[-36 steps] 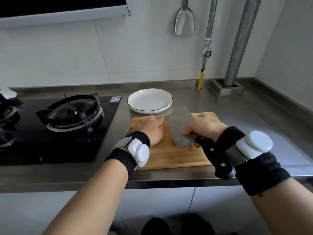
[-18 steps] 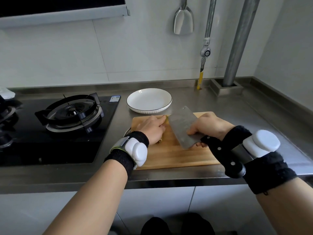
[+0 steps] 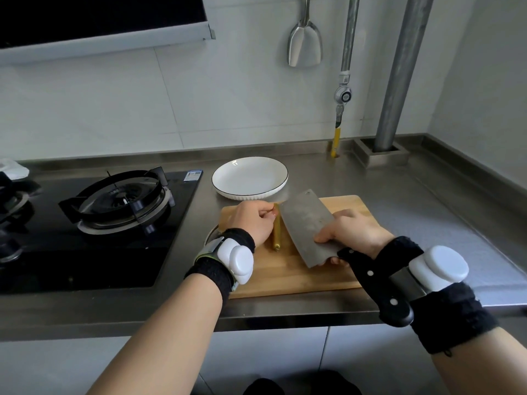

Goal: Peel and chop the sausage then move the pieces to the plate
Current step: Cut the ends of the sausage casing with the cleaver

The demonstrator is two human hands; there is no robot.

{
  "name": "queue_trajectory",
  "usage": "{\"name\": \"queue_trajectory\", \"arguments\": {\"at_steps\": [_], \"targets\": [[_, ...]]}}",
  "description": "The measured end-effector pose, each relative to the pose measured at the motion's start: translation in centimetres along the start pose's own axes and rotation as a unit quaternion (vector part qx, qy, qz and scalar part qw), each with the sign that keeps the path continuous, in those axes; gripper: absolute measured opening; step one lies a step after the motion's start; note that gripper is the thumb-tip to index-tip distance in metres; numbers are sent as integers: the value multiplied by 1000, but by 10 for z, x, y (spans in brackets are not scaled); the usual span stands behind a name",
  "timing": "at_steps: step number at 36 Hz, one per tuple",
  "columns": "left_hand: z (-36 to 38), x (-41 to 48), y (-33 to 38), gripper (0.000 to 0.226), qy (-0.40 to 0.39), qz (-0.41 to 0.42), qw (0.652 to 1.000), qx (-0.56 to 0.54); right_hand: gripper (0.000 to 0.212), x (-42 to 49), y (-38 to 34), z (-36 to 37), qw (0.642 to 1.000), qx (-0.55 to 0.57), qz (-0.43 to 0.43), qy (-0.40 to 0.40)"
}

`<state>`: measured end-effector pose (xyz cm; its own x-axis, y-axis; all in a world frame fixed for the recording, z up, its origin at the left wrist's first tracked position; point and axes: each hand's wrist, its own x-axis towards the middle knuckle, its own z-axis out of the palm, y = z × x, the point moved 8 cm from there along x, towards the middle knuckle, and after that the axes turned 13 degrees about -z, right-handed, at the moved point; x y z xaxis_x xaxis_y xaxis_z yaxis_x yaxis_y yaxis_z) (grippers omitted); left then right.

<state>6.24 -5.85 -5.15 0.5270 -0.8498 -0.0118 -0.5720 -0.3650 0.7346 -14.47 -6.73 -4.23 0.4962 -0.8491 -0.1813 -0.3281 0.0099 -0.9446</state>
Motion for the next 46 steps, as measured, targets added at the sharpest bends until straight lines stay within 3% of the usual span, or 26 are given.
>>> {"name": "queue_trajectory", "arguments": {"at_steps": [8,14,36,46], "targets": [[3,7,-2,11,-20,-16,999,41,37,4,2,-2,1000,3,0,-8],[5,9,0,31,-30,-31,999,16,32,0,-4,-4,1000,10,-8,-14],[9,11,3,32,-36,-16,999,8,18,0,-11,-5,999,-14,-22,-36],[12,18,-4,41,-38,-22,999,22,23,8,-12,-13,998,-43,-6,-41]]}}
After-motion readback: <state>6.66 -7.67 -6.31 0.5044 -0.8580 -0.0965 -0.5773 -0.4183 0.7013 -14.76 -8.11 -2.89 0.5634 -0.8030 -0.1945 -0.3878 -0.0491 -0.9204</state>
